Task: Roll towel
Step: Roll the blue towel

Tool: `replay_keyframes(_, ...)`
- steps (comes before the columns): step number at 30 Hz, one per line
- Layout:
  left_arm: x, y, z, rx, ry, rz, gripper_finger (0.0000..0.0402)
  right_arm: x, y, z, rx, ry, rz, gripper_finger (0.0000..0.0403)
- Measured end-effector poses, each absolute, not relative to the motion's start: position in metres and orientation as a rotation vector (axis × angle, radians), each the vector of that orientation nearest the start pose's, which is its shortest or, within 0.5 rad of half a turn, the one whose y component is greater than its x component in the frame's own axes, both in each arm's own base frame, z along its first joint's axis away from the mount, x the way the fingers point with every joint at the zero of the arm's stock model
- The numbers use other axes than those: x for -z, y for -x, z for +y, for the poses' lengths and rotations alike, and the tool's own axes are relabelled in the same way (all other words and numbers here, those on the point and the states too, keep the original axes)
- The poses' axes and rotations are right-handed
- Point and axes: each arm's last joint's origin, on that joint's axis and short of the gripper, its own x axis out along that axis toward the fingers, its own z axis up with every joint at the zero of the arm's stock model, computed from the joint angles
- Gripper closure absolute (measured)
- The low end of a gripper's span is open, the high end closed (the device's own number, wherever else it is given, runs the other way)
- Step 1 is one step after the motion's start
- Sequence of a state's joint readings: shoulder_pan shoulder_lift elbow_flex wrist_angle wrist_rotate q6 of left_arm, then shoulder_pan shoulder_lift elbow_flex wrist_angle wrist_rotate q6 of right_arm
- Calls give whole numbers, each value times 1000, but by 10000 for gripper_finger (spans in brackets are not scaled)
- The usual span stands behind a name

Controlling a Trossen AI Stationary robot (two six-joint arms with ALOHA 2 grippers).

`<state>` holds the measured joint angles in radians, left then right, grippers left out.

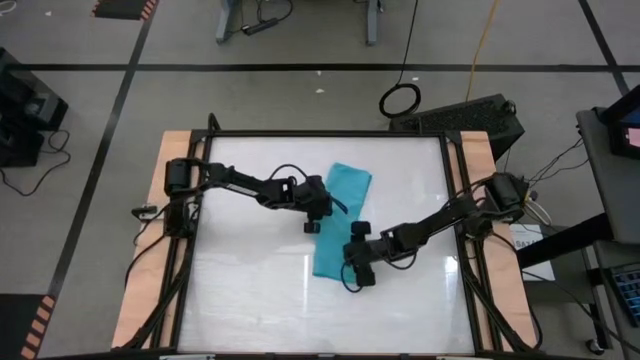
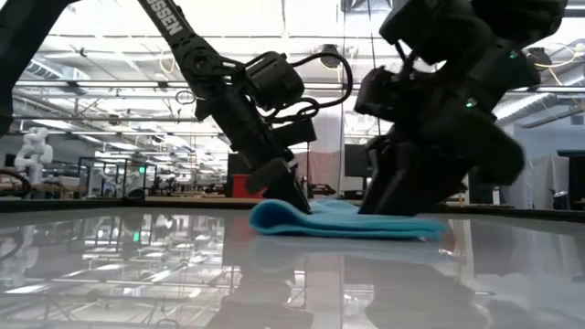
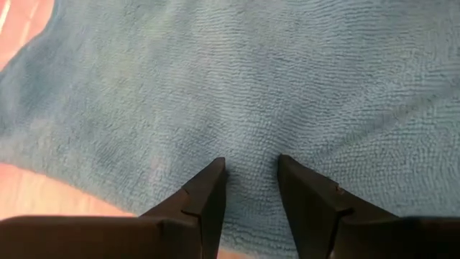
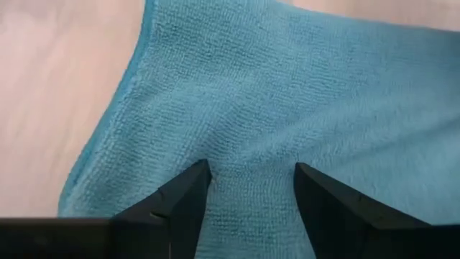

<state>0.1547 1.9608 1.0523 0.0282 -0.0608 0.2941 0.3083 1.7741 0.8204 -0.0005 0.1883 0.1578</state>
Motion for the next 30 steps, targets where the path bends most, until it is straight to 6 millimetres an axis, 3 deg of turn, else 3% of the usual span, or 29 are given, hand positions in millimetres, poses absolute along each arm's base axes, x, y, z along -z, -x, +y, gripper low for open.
replay_keyframes(6,-121,-376,59,-82,-152,871,265,-137,-289,96,-84,130,983,202)
replay_keyframes(15,-135,-389,46,-36,-220,808,265,-179,-278,98,-41,135,842,202)
replay_keyframes(22,-139,-391,29,88,-208,864,265,-178,-273,119,-159,166,823,202)
replay_keyframes(30,-137,-379,-28,306,-340,1006,265,-166,-262,148,-203,356,820,202)
